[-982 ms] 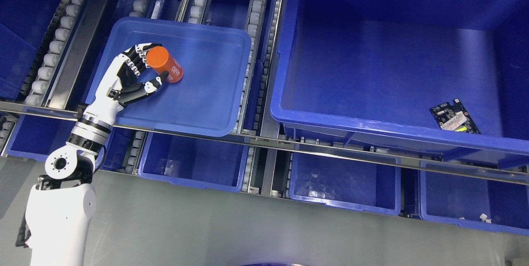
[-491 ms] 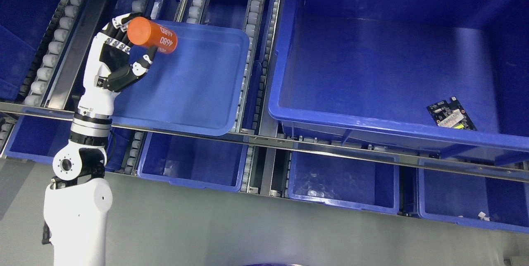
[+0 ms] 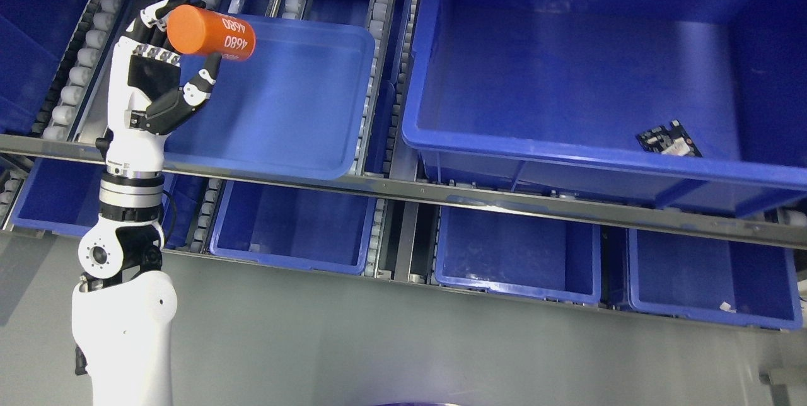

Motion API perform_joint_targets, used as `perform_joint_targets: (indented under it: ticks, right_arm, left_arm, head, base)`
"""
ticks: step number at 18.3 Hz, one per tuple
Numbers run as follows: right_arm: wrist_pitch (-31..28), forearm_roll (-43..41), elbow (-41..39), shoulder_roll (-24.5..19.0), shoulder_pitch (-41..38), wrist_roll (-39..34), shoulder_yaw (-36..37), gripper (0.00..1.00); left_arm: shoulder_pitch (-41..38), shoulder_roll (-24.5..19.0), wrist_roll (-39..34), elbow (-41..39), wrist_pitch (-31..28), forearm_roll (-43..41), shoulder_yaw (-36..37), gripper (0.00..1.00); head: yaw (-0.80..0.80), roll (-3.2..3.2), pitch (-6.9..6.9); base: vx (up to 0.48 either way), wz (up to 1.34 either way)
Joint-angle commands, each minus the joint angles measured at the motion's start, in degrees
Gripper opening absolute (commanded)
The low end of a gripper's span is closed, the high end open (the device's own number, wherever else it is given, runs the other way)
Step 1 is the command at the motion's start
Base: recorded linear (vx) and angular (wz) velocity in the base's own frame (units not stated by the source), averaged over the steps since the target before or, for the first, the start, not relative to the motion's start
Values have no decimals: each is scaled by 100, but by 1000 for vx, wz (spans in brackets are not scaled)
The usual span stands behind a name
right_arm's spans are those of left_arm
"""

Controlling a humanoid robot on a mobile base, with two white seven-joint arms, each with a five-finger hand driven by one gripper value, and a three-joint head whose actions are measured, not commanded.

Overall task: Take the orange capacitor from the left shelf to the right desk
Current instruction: 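Lift the orange capacitor up out of the blue bin, then carry the capacitor in the left hand while turning toward the red tray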

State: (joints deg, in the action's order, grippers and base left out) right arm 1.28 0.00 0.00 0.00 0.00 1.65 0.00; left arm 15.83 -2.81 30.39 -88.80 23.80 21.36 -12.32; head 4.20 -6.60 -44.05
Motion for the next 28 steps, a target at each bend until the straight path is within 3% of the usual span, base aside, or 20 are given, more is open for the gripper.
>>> perform_joint_targets:
  ticks: [1, 17, 28]
  right_arm:
    - [4, 26, -100, 100, -115, 2, 70, 100]
    - [4, 26, -100, 100, -115, 2, 70, 100]
    - [4, 26, -100, 100, -115, 2, 70, 100]
  left_arm:
    - [-28, -61, 2, -454, 2, 17, -376, 8]
    - [60, -141, 2, -779, -16, 26, -526, 8]
    - [174, -123, 2, -770, -86, 26, -96, 8]
  head:
    - [0, 0, 0]
    - [0, 0, 0]
    - [0, 0, 0]
  base:
    - [-164, -58]
    - [-187, -324]
    - [-170, -764]
